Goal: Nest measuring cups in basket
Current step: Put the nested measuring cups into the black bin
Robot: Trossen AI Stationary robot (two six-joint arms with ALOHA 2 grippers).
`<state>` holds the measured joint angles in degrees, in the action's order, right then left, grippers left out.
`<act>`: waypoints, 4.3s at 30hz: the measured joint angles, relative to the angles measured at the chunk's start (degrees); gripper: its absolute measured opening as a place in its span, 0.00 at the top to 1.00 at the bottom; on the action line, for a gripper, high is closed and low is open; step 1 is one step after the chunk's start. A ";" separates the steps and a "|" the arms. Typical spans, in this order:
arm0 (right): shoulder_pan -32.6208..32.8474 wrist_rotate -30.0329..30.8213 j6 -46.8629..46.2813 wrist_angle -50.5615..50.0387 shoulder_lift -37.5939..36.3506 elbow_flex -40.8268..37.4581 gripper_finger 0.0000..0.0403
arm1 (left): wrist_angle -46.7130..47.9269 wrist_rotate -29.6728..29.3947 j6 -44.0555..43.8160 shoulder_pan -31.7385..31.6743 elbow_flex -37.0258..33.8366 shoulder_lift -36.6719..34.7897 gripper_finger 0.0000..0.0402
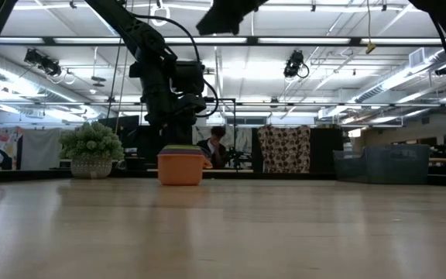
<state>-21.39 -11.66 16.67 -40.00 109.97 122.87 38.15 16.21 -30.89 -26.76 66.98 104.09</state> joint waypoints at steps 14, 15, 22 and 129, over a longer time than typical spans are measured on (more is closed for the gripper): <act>0.00 0.00 0.00 25.33 0.00 0.00 0.59 | -0.23 0.22 -1.90 0.01 0.00 0.00 0.44; 0.00 0.00 0.00 26.47 0.00 0.00 0.59 | -0.24 0.24 -1.90 0.01 0.02 -0.02 0.45; 0.00 0.00 0.02 31.41 0.00 0.00 0.59 | -0.26 0.33 -1.95 0.01 0.09 -0.09 0.55; 0.00 0.00 0.00 31.33 0.00 0.00 0.59 | -3.78 -1.02 -2.42 -0.05 0.02 -0.02 0.76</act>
<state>-21.39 -11.66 16.67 -8.67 109.97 122.87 34.37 15.18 -33.31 -26.81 67.00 104.07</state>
